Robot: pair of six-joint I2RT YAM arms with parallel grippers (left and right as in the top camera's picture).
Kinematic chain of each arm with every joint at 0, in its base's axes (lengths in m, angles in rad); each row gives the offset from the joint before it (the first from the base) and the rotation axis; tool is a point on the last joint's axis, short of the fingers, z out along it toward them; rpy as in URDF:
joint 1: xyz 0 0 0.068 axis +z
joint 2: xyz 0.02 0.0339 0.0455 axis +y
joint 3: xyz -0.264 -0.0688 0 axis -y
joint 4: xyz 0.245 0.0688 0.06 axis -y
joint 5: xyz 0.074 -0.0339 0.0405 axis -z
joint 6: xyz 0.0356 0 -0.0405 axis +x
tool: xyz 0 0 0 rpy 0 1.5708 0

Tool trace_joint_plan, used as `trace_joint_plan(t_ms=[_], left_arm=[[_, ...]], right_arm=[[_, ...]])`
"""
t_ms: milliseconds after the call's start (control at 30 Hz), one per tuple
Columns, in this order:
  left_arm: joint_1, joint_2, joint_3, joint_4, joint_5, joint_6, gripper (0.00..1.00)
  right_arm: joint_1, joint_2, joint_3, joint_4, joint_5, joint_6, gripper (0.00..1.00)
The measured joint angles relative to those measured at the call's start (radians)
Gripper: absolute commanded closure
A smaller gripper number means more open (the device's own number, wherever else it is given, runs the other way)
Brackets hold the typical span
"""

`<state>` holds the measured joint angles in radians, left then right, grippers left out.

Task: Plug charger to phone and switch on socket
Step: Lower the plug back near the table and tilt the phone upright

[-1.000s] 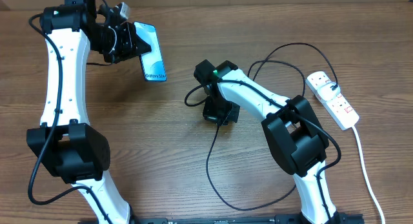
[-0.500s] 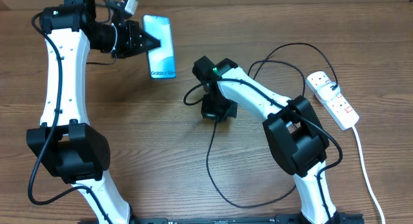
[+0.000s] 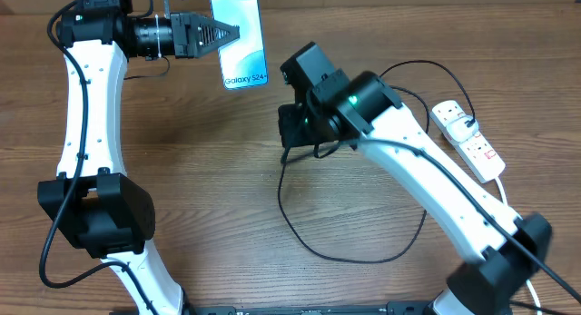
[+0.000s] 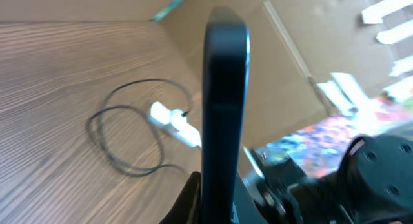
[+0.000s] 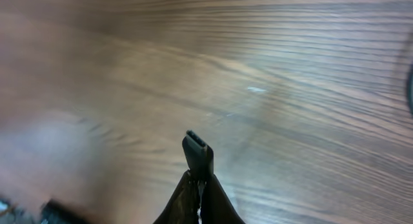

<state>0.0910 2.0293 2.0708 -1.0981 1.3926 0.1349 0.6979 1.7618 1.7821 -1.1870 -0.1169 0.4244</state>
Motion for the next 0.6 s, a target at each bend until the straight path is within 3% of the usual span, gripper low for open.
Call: trace_joint_plan(t_ms=[200,467,500,567,600], left_arm=[[0.000,0.000,0.000,0.003,0.071,0.000,0.96],[0.000,0.000,0.000,0.001,0.063,0.000,0.96],[0.000,0.000,0.000,-0.003,0.043,0.000,0.96],[0.000,0.000,0.000,-0.024,-0.036,-0.006,0.96],[0.000,0.000,0.000,-0.044,-0.098,-0.013,0.96]], right_arm=[[0.051,-0.016,0.000,0.011,-0.010,-0.014,0.96],[0.052,-0.017,0.000,0.014,0.010,-0.009,0.94],[0.051,-0.017,0.000,0.010,0.023,0.007,0.75],[0.048,-0.017,0.000,-0.005,0.053,0.052,0.50],[0.042,-0.017,0.000,-0.012,0.064,0.077,0.43]])
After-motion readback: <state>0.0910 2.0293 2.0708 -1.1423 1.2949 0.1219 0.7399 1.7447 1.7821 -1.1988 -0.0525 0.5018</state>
